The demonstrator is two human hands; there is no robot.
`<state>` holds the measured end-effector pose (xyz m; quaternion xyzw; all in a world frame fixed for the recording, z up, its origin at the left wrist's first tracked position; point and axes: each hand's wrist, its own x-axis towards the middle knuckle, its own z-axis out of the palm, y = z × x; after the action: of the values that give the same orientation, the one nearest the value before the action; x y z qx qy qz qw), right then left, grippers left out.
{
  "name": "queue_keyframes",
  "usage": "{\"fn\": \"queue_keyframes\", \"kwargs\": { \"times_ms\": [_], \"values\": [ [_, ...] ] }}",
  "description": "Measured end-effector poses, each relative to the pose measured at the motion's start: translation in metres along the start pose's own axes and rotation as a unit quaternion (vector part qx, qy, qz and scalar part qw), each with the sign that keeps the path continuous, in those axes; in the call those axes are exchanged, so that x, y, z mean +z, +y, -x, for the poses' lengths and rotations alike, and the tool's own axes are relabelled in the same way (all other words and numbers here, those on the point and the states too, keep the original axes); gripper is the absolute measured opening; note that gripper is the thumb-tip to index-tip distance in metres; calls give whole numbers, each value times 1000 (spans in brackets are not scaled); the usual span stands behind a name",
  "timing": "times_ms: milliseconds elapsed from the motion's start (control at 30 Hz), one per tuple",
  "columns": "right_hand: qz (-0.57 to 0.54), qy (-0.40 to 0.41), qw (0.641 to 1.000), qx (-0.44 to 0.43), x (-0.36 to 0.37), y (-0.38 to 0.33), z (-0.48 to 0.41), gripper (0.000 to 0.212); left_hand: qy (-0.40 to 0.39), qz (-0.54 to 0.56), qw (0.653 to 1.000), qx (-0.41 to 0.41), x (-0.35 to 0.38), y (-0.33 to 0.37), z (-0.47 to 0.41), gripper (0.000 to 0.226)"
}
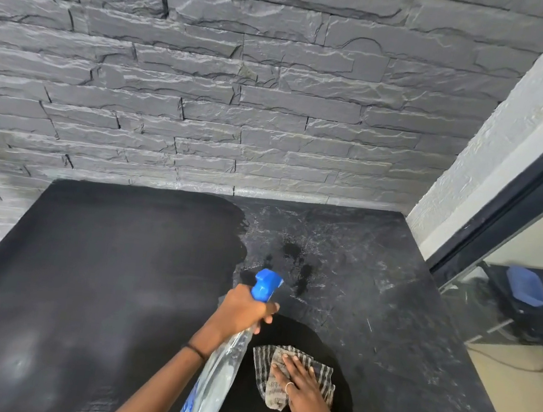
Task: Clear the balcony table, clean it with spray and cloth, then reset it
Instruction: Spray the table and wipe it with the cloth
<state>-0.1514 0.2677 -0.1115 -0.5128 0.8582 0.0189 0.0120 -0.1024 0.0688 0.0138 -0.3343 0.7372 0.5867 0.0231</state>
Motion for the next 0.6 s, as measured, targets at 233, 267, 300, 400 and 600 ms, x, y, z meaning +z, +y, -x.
{"fn": "queue_keyframes", "kwargs": {
  "times_ms": [233,267,300,400,600],
  "values": [
    [-51,-113,992,22,-8,1,-15,92,31,-8,999,2,-16,-9,1,22],
    [-94,-122,987,39,-8,2,-19,81,46,-1,999,2,-20,-10,0,22],
    [-142,-122,981,42,-5,6,-25,75,62,8,998,2,-23,-11,-1,21],
    [-133,-68,989,13,4,16,-53,71,102,30,994,1,-36,-16,-3,20],
    [-152,-50,987,28,-6,-8,-123,64,123,37,992,-4,-62,-28,-10,22]
  ]
}}
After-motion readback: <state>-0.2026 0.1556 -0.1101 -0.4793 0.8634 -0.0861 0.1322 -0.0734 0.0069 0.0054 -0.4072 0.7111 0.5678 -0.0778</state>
